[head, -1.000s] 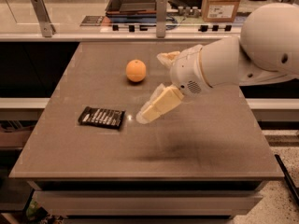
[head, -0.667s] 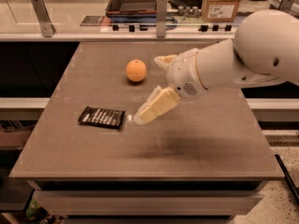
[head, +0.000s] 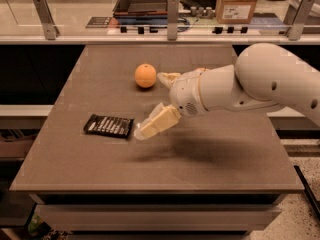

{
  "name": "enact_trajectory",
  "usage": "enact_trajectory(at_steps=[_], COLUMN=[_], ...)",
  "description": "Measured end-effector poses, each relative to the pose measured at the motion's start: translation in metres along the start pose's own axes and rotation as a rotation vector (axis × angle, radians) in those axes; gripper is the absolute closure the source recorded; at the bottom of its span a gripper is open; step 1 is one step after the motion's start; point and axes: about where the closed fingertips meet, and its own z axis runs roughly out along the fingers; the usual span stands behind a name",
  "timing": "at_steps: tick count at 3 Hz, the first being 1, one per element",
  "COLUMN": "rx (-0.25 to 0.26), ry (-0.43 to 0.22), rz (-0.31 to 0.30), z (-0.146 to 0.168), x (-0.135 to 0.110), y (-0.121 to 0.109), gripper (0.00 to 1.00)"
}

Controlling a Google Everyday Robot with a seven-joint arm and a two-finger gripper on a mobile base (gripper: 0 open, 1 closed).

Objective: Pick rxbar chocolate

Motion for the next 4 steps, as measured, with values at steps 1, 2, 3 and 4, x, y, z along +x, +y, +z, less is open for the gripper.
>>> enact_trajectory(at_steps=[1, 2, 3, 4], rx=[-0.034, -0.087, -0.12, -0.129], ry=[-0.058, -0.112, -0.149, -0.163], rz=[0.004, 0.008, 0.007, 0.011], z=[0.024, 0.048, 0.067, 0.081], x=[0.005, 0.006, 0.003, 0.0], y=[0.006, 0.015, 0.028, 0.039], gripper=[0.0, 0.0, 0.0, 0.0])
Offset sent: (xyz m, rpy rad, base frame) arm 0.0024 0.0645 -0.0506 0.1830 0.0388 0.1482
